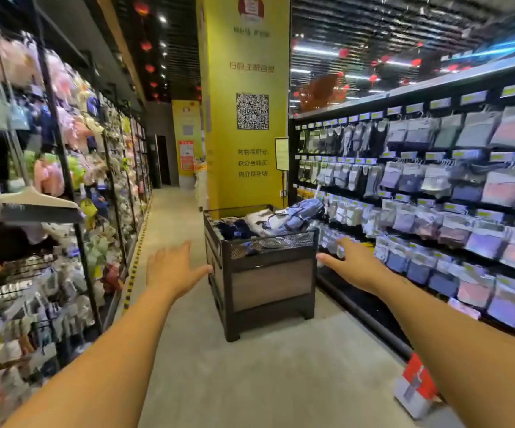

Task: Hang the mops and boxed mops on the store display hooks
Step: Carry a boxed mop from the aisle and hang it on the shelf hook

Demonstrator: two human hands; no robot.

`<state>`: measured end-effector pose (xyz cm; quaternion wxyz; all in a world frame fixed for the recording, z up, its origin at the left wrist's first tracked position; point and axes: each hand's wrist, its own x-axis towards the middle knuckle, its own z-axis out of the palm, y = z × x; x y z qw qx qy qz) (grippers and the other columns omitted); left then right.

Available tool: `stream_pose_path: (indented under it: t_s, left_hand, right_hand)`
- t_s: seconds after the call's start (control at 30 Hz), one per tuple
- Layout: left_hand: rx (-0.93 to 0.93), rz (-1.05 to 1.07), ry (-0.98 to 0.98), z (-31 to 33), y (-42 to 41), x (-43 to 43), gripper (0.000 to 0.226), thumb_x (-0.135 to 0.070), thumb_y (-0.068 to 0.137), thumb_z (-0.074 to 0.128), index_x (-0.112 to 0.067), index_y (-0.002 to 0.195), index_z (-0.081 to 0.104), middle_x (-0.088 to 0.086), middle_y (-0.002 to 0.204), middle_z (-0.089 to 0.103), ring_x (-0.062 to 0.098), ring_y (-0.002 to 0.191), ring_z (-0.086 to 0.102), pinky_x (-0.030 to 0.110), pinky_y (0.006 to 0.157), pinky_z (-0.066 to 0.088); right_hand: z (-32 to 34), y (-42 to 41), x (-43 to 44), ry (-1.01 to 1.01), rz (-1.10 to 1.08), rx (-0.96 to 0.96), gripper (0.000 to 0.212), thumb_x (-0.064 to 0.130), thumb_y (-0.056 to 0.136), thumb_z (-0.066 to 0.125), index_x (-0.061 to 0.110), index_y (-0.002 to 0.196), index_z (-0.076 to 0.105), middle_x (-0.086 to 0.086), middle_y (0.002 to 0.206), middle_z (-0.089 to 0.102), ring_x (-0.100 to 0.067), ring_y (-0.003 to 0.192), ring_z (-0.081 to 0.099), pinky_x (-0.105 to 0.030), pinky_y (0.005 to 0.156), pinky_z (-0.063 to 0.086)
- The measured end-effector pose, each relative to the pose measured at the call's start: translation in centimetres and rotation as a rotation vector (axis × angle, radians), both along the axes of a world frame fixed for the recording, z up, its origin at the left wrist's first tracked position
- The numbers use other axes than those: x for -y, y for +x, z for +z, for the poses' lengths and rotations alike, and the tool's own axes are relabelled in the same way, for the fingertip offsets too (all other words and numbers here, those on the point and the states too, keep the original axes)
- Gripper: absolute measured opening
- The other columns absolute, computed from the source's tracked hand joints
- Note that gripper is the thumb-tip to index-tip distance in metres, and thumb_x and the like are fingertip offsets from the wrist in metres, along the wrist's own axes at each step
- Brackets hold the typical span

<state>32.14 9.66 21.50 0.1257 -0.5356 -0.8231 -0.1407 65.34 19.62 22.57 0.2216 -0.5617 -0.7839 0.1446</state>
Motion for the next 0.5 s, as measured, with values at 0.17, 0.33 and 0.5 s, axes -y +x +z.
stream_pose_path:
  t_s: [0.17,0.33,0.5]
  left_hand:
    - [0.124,-0.124,-0.194,-10.6,2.1,-4.6,0.089,-0.076,0.082,0.045,-0.017,0.148,0.034,0.011,0.139,0.054,0.033,0.125,0.051,0.042,0.099,0.045]
    - [0.175,-0.306,-0.372,-19.0,7.1,-8.0,0.088,-0.072,0.087,0.042,-0.015,0.153,0.024,0.011,0.148,0.044,0.033,0.133,0.044,0.043,0.108,0.039]
    - [0.258,-0.443,-0.532,-27.7,14.0,-7.5,0.089,-0.075,0.086,0.040,-0.013,0.150,0.029,0.013,0.145,0.047,0.034,0.132,0.045,0.043,0.106,0.040]
  right_hand:
    - [-11.8,2.0,0.1,-0.229,-0.179,0.035,0.089,0.067,0.087,0.049,0.008,0.150,0.026,-0.020,0.147,0.040,-0.036,0.128,0.046,-0.042,0.102,0.042]
    - [-20.9,4.3,2.4,-0.380,-0.348,-0.053,0.091,0.069,0.084,0.052,0.009,0.149,0.030,-0.016,0.150,0.040,-0.034,0.133,0.044,-0.044,0.107,0.039]
    - [-29.6,6.3,8.0,-0.578,-0.548,-0.188,0.085,0.064,0.088,0.051,0.007,0.148,0.030,-0.018,0.147,0.042,-0.034,0.131,0.045,-0.039,0.103,0.040]
